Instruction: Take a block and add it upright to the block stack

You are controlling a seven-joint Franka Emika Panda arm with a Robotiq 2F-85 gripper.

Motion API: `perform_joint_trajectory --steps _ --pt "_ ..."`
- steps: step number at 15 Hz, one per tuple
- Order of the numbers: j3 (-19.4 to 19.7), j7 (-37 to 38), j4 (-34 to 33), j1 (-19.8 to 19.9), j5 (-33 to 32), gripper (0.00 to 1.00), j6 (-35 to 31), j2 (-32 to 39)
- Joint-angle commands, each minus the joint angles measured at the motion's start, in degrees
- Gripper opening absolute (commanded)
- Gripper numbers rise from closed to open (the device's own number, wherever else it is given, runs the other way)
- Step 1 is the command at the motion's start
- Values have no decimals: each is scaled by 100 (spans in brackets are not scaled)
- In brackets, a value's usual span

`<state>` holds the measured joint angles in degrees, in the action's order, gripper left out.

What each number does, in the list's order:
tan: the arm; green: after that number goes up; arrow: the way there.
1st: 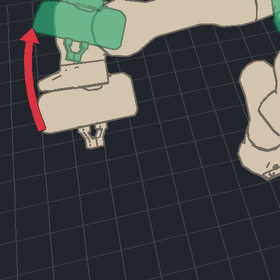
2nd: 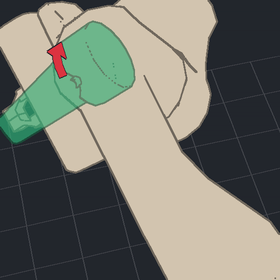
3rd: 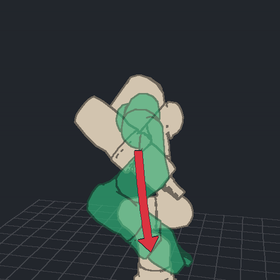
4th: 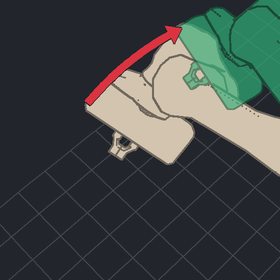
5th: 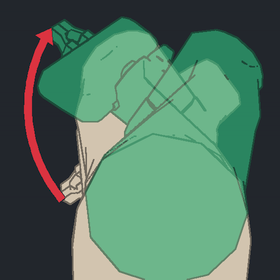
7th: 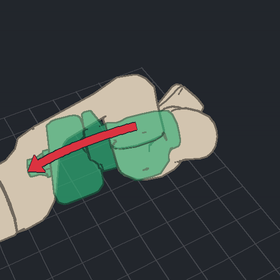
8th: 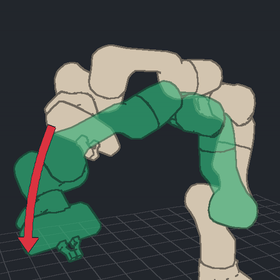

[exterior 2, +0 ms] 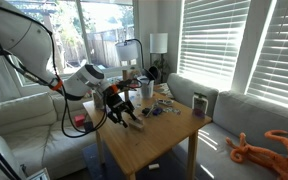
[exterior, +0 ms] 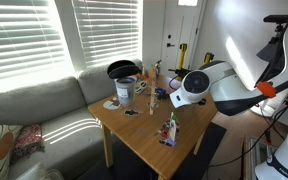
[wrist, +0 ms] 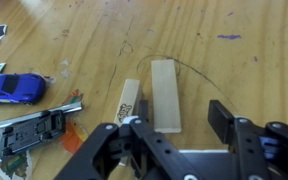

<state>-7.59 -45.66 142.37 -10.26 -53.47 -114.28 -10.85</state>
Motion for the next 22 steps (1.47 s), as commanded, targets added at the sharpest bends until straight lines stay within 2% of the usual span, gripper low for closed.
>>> perform_joint_trajectory --steps 1,2,4,5,9,10,14,18,20,21,22 --pt "-34 236 4 -15 -239 65 -72 116" --pt "-40 257 0 -18 -247 62 -71 135" --pt "-60 315 -17 -26 -287 38 -62 173" --pt "-68 340 -24 -32 -315 35 -57 186" --pt "-106 429 -25 -49 -435 5 6 168" --pt "-121 410 -12 -65 -384 5 91 114" --pt "33 -840 -93 -319 1504 7 63 -877" --pt "359 -1576 -288 -385 2850 7 226 -1912" --pt "590 -1737 -553 -313 3348 7 598 -2359" --pt "337 -1434 -464 -266 2902 7 309 -1868" --pt "407 -1524 -514 -257 2961 28 387 -2051"
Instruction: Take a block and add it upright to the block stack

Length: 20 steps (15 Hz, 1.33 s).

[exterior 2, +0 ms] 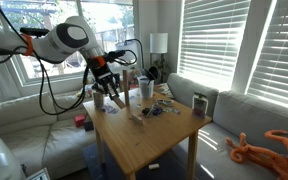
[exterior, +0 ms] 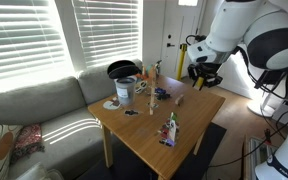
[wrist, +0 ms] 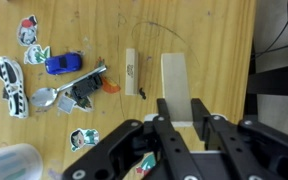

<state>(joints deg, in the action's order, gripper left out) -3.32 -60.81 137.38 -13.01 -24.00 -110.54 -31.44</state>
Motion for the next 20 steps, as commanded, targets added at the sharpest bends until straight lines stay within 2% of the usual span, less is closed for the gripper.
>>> perform_joint_trajectory --steps 1,3,4,6,7,13,17,20 --pt "-13 -13 4 18 9 28 16 -63" --pt "-57 9 51 9 6 28 10 22" --pt "-74 27 51 10 6 7 -6 112" --pt "-295 1001 -604 147 193 7 167 686" --pt "-330 1252 -923 130 280 7 345 819" --pt "-467 2730 -2477 117 580 7 1144 1113" --pt "-285 3455 -2936 159 898 7 1456 1079" --pt "-87 3857 -3001 268 1288 7 1320 1064"
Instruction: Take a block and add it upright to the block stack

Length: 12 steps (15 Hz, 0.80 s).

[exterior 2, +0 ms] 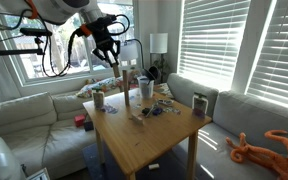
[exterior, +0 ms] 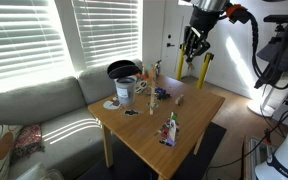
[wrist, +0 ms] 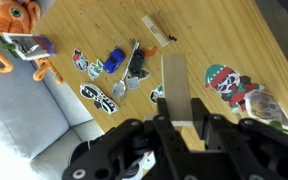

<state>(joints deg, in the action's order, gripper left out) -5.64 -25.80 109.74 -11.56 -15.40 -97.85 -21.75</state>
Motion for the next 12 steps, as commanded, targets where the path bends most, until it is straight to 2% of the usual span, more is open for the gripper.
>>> perform_joint_trajectory --steps 1,2,5,6,7,8,12 --pt "211 480 -234 159 581 7 -102 97" --pt "93 230 -85 127 273 28 -26 15" --pt "186 352 -107 194 427 28 -88 18" --pt "130 671 -125 210 513 7 -97 96" --pt "-51 1416 -250 296 396 7 -340 281" --pt "-81 1680 -515 252 648 7 -325 495" --pt "-316 2885 -996 248 936 7 -653 851"
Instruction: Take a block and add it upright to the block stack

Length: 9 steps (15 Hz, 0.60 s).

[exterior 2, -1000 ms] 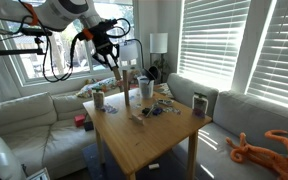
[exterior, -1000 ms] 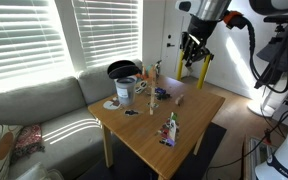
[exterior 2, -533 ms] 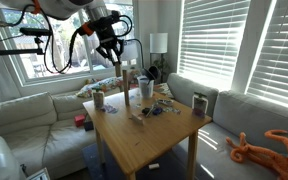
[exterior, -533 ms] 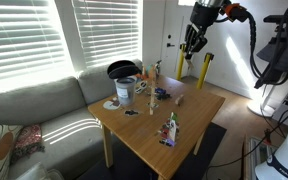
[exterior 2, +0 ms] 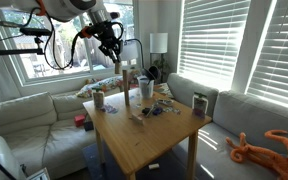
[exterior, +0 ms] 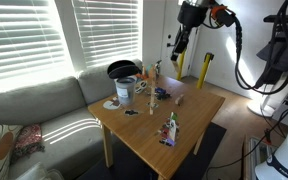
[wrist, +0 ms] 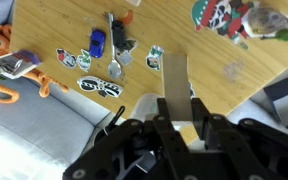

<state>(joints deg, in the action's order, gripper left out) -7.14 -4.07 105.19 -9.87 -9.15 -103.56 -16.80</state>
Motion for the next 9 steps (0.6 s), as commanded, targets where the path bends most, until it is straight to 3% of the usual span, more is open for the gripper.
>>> perform_joint_trajectory --steps 1,5,7,9 --pt "-192 961 -603 96 354 7 -200 393" --pt "68 906 -660 125 1099 7 -857 210" --pt "193 341 -537 55 1556 7 -1340 85" --pt "166 23 -518 124 1295 7 -1338 93"
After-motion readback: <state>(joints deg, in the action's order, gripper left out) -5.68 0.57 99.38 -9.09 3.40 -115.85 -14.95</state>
